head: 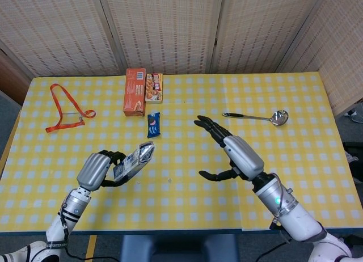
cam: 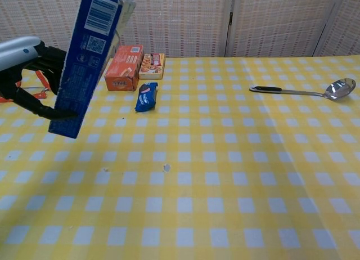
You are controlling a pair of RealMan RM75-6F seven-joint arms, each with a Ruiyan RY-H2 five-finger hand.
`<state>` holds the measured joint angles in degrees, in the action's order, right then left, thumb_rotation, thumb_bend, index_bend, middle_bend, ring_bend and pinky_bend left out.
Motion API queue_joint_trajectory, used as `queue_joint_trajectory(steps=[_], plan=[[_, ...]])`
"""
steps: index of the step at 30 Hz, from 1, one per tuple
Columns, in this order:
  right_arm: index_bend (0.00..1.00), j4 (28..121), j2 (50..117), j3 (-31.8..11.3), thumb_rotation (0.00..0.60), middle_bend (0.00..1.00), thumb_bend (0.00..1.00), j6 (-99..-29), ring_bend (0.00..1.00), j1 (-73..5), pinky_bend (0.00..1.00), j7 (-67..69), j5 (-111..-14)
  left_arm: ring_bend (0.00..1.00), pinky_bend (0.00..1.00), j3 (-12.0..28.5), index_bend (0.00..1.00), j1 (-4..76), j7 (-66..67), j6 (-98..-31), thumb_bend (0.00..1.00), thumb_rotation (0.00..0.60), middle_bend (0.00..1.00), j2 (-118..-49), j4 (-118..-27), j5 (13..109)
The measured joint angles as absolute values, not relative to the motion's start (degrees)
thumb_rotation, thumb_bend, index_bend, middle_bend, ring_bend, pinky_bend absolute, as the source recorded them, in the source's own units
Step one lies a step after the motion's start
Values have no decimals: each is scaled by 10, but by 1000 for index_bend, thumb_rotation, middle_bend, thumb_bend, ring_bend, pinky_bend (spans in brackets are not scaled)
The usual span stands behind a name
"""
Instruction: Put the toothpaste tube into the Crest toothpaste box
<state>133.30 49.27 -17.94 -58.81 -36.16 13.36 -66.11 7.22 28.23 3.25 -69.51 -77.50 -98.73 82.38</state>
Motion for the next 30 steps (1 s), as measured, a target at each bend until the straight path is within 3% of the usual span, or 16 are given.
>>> queue_joint_trajectory(steps=[9,20,30], plan=[[0,1170,451,-76,600,0,263,-625,0,-240,0,190,-851,556,482,67,643,279,49,-685,319,600,695,-762,-950,808],[0,1070,533,-28,600,0,263,-680,0,-171,0,-31,-833,557,482,35,644,269,147,-683,319,600,695,-775,-878,809],[0,1009,583,-11,600,0,263,-722,0,-138,0,8,-845,552,478,9,633,259,194,-675,319,600,695,-830,-802,815]])
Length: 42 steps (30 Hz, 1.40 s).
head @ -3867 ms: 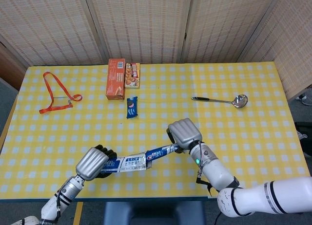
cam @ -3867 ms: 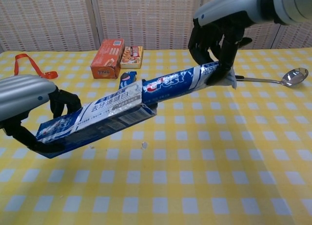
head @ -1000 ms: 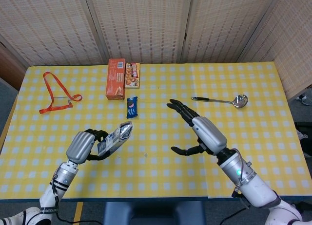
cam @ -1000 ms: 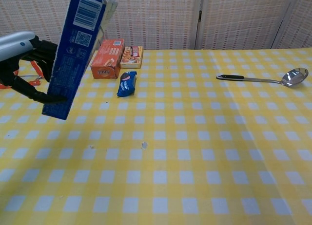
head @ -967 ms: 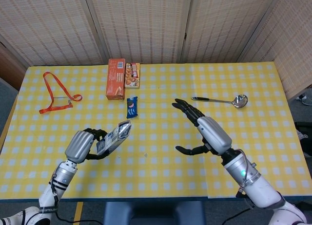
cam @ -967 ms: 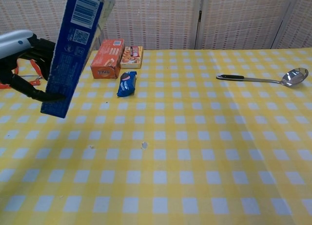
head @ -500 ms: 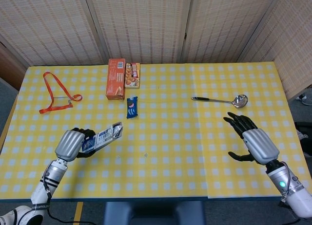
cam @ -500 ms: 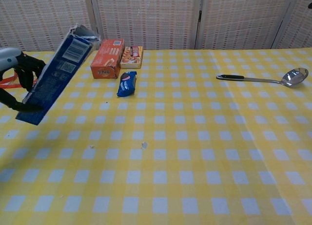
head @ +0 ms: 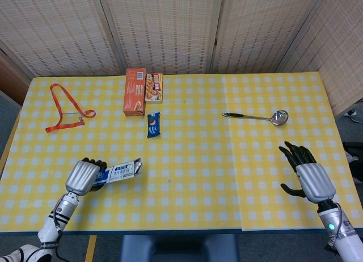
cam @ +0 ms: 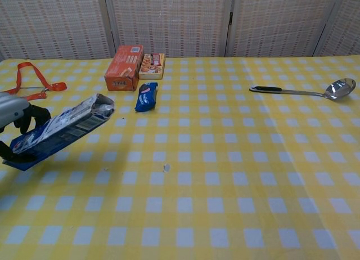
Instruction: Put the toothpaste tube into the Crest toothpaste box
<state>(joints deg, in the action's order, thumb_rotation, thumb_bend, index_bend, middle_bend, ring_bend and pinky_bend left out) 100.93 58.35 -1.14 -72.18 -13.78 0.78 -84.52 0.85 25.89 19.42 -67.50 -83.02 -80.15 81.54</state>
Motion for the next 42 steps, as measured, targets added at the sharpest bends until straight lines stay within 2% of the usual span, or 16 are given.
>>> queue_joint_trajectory(steps=[7,10,12,13,16,23,29,35,42], plan=[[0,1007,585,-9,600,0,263,-719,0,-137,0,13,-851,491,436,7,533,264,188,-642,319,600,666,-853,-785,800],[0,1009,586,-10,600,0,264,-718,0,-138,0,9,-852,348,279,7,409,269,184,-622,293,600,499,-859,-782,793],[0,1010,585,-10,600,0,264,-718,0,-138,0,10,-852,193,143,8,282,273,177,-617,249,600,317,-861,-782,793],[0,1010,584,-10,600,0,263,-718,0,-138,0,11,-852,142,97,8,239,274,173,-616,234,600,258,-861,-782,794],[0,1011,582,-11,600,0,263,-721,0,-136,0,13,-852,47,6,10,148,275,160,-618,207,600,153,-860,-786,797],[0,1011,577,-10,600,0,263,-727,0,-132,0,23,-857,5,0,14,108,273,137,-636,189,600,117,-849,-805,810],[0,1010,573,-10,600,0,263,-744,0,-123,0,28,-861,0,0,12,96,259,120,-687,175,600,92,-808,-858,844],[0,1014,570,-11,600,0,263,-771,0,-106,0,-20,-852,0,0,5,94,211,109,-786,179,600,84,-739,-913,871],[0,1024,587,-10,600,0,263,-824,0,-71,0,-140,-827,0,0,-24,55,90,56,-914,174,600,40,-670,-955,868]])
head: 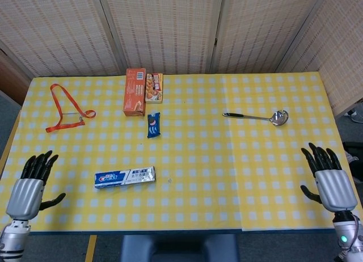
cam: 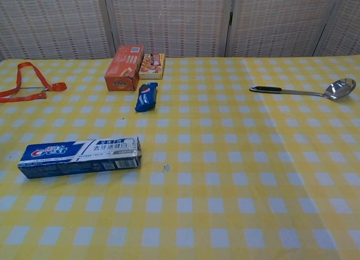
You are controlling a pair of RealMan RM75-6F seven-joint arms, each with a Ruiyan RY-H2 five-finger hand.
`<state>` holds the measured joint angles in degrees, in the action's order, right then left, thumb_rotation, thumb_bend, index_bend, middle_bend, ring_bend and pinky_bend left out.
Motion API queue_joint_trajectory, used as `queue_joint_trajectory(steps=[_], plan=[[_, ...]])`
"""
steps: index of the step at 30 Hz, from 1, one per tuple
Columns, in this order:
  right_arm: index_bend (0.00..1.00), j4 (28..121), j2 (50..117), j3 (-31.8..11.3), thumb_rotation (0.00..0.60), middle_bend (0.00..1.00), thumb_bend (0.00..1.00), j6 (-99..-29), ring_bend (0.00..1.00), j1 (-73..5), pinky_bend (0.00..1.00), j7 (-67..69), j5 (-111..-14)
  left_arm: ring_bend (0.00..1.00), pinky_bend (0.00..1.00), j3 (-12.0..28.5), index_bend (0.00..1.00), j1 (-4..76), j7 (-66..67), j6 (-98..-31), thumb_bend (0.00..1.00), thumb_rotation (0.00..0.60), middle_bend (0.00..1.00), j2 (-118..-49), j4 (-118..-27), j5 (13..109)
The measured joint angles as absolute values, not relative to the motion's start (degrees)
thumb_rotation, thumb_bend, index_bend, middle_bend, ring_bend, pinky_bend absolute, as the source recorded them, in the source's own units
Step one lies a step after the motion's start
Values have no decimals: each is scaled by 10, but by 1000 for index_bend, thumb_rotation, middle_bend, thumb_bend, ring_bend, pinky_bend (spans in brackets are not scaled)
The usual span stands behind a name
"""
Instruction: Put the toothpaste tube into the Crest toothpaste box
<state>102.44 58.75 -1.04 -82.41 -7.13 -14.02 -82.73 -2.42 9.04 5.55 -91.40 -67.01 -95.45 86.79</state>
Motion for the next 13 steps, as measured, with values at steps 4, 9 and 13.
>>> queue_joint_trajectory(steps=[4,9,13], plan=[[0,1011,611,-5,600,0,263,-854,0,-48,0,-156,-831,0,0,-38,44,40,21,-965,170,600,29,-659,-952,871],[0,991,616,1,600,0,264,-857,0,-38,0,-132,-839,0,0,-42,36,29,46,-971,167,600,25,-652,-955,883],[0,987,614,-2,600,0,264,-866,0,-31,0,-123,-840,0,0,-38,30,28,60,-954,166,600,25,-648,-960,874]])
